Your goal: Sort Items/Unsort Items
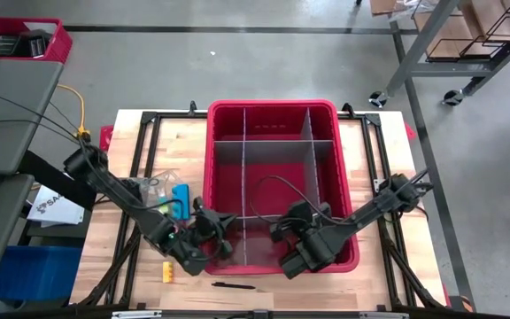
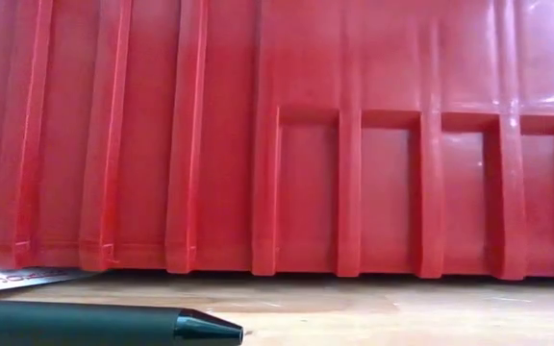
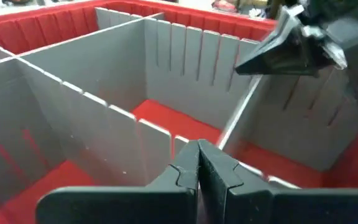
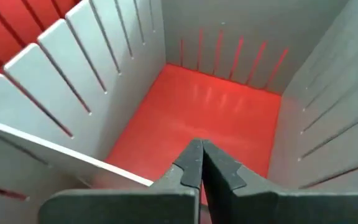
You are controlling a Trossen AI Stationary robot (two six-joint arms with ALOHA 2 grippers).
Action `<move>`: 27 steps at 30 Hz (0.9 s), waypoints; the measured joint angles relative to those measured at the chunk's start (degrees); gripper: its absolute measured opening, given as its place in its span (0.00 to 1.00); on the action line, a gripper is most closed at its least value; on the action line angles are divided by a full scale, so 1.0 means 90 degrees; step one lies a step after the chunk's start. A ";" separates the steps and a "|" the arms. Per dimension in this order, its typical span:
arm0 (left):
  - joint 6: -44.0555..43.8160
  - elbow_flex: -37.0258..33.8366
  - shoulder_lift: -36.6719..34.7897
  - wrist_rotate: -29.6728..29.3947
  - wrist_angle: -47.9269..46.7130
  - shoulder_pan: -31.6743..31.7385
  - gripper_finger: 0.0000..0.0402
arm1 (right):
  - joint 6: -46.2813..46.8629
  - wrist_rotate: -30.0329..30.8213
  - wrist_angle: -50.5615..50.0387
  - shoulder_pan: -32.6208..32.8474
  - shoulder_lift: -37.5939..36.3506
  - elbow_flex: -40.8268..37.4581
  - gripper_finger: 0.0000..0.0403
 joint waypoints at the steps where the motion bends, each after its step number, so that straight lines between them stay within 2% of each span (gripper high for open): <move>1: -0.0058 0.0009 0.0080 -0.0019 -0.0099 0.0001 0.00 | -0.0046 -0.0091 0.0056 -0.0004 0.0039 0.0009 0.00; 6: 0.0166 0.0044 0.0005 0.0036 -0.0198 0.0060 0.00 | -0.0290 -0.0292 0.0109 -0.0027 -0.0042 0.0112 0.00; 13: 0.1863 0.0186 -0.0900 -0.0058 -0.0241 0.0426 0.00 | -0.0876 -0.0004 -0.0147 -0.0287 -0.0767 0.0302 0.00; 20: 0.3475 0.0181 -0.2069 -0.0038 -0.0059 0.0867 0.00 | -0.2209 0.0229 -0.0137 -0.0567 -0.1736 0.0305 0.00; 23: 0.3630 0.0181 -0.2681 0.0211 -0.0001 0.0992 0.00 | -0.2918 0.0144 0.0030 -0.0654 -0.2167 0.0306 0.00; 27: 0.3187 0.0188 -0.3507 0.0718 -0.0022 0.1065 0.00 | -0.3830 -0.0215 0.0410 -0.0738 -0.2678 0.0307 0.00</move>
